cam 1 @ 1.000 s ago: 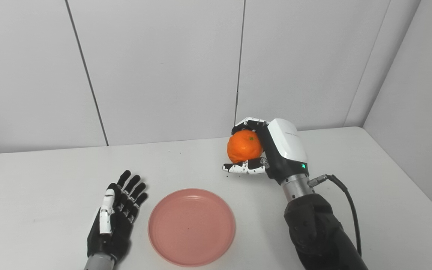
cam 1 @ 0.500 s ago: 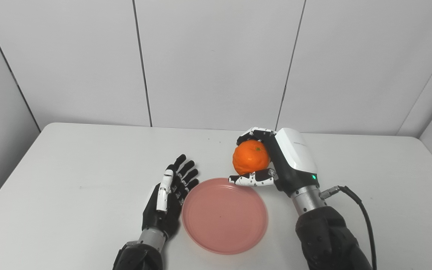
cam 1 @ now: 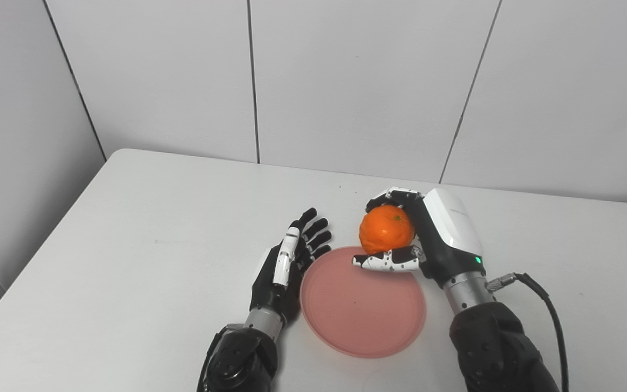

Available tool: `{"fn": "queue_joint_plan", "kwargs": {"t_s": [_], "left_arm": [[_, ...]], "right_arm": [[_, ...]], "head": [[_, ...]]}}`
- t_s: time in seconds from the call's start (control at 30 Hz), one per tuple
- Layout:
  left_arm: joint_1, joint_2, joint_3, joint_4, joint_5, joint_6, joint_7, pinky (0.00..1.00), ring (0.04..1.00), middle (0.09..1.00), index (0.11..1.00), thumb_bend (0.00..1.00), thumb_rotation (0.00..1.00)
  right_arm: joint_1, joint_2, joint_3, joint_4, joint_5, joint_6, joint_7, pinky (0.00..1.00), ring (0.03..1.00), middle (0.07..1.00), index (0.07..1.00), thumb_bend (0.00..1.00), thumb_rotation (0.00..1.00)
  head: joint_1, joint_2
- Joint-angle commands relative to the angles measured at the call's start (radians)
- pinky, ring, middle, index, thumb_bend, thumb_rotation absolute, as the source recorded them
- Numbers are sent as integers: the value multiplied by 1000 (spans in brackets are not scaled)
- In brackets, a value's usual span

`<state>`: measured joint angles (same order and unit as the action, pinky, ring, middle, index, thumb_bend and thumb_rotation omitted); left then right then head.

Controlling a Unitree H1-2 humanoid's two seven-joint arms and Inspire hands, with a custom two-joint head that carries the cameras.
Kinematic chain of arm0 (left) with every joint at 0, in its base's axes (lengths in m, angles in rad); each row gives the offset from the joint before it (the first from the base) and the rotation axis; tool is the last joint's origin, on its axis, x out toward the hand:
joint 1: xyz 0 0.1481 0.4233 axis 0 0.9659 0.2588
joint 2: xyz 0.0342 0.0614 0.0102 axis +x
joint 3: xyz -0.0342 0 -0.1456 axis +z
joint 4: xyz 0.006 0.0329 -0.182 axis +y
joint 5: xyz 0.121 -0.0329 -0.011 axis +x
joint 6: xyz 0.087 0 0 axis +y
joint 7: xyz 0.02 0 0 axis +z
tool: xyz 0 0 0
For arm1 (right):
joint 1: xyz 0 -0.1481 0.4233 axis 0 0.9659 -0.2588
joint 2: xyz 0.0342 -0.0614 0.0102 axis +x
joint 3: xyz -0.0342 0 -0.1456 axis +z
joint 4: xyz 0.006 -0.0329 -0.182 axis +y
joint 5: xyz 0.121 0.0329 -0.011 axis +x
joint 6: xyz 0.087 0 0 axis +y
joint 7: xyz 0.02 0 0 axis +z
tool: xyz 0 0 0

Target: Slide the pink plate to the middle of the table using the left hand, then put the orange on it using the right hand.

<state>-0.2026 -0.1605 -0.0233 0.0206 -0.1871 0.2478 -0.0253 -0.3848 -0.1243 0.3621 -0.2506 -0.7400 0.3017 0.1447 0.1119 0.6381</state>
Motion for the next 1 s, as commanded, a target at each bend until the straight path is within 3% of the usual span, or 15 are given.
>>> {"fn": "queue_joint_plan", "kwargs": {"t_s": [0.0,0.4,0.73,0.97], "left_arm": [[22,-22,7,26,23,18,41,869,883,890,886,379,1000],[23,-33,14,28,37,-28,66,923,925,930,925,384,1000],[23,-27,17,22,27,-28,63,901,913,914,916,380,1000],[21,-27,19,28,29,-33,65,898,914,915,914,376,1000]], "right_arm": [[-28,2,-3,-11,6,-59,-16,292,377,437,528,524,0],[-31,23,36,71,-17,-55,-4,277,370,429,529,524,0],[-19,28,56,122,-18,-41,17,243,331,415,532,521,0],[-11,20,73,155,-18,-68,14,280,366,425,532,522,0]], "head": [[6,3],[-11,13],[-24,22],[-29,24]]}}
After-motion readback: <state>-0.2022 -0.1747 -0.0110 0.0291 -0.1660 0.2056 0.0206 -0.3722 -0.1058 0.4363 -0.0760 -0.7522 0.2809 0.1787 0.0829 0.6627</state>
